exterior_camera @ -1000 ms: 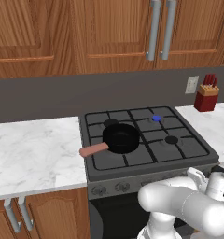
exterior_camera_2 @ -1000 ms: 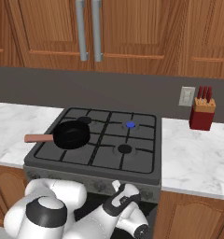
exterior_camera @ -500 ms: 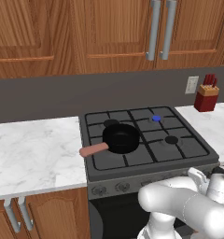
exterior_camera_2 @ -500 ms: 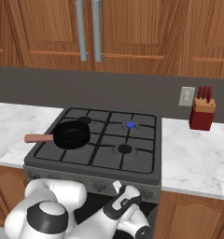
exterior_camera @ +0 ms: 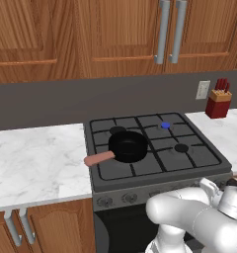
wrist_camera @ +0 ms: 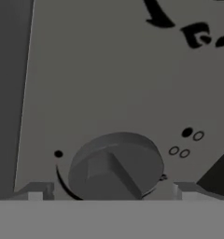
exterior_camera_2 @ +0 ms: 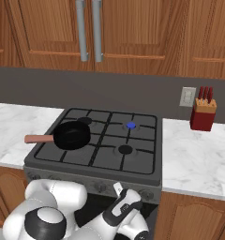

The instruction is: Turn off the rear right burner of the stove.

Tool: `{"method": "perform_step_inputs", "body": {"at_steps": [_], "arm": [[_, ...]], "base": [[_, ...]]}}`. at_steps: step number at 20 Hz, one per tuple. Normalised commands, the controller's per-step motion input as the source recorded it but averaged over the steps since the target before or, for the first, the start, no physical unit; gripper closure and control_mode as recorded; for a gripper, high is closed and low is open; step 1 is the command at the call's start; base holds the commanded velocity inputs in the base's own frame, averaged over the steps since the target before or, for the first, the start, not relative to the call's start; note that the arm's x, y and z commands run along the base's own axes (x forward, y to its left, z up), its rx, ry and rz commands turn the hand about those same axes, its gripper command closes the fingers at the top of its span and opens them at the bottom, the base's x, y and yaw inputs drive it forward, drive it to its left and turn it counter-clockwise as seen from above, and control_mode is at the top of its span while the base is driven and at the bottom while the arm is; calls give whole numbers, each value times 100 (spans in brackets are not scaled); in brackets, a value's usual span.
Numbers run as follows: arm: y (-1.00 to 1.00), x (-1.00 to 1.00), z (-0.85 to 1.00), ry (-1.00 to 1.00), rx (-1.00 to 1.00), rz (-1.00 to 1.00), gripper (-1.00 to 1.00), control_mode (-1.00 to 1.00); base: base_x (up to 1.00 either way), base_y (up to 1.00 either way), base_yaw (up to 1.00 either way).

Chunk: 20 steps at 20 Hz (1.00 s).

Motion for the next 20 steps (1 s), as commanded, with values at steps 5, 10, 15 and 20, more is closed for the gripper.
{"method": "perform_step_inputs", "body": {"at_steps": [5, 10, 15, 20], "arm": [[-18, 0, 0, -8, 0, 0, -100, -100], [-21, 0, 0, -8, 0, 0, -100, -100], [-20, 0, 0, -7, 0, 0, -100, -100], [-12, 0, 0, -4, 0, 0, -100, -100]], "base": [[0, 0, 0], [0, 0, 0], [0, 0, 0], [0, 0, 0]]}}
